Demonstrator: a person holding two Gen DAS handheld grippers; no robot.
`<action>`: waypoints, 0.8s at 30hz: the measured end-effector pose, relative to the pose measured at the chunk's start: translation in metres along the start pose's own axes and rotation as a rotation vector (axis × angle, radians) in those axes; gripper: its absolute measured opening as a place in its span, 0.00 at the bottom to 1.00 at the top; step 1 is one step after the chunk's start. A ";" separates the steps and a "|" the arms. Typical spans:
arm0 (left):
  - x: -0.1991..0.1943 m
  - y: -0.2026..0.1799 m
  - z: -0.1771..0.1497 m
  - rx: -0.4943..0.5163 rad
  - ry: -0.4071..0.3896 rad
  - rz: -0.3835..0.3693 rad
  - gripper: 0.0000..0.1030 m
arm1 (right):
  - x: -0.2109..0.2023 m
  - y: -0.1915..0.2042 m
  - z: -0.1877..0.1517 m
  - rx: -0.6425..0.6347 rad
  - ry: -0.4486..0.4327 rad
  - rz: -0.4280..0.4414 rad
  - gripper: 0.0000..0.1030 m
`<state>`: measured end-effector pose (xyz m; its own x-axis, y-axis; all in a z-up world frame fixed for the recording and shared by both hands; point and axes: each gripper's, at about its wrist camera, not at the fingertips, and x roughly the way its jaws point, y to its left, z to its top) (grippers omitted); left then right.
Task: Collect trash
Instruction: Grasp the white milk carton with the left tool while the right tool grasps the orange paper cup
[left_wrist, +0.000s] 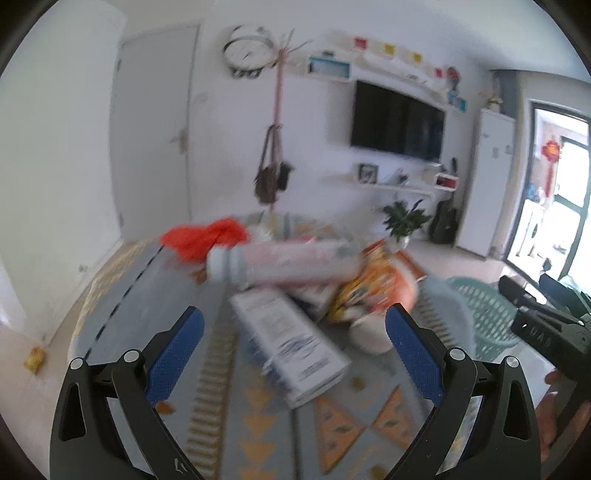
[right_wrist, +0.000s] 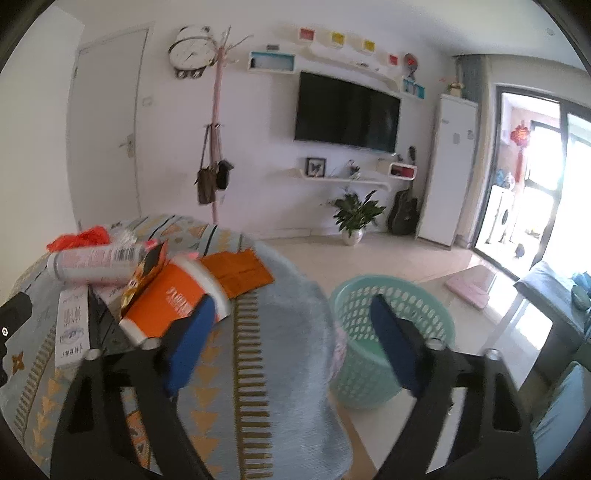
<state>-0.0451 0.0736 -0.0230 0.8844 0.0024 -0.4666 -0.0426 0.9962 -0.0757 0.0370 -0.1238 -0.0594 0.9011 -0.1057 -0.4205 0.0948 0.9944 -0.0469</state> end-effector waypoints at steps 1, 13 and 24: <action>0.006 0.007 -0.002 -0.021 0.032 -0.010 0.93 | 0.006 0.004 -0.001 -0.010 0.023 0.020 0.58; 0.101 -0.021 -0.015 0.006 0.316 0.032 0.85 | 0.046 0.030 -0.005 0.011 0.155 0.225 0.45; 0.096 0.016 -0.015 -0.005 0.321 -0.026 0.68 | 0.073 0.074 -0.007 -0.015 0.243 0.377 0.61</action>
<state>0.0319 0.0885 -0.0824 0.6938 -0.0509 -0.7183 -0.0252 0.9952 -0.0949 0.1066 -0.0581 -0.1002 0.7459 0.2645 -0.6112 -0.2290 0.9637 0.1375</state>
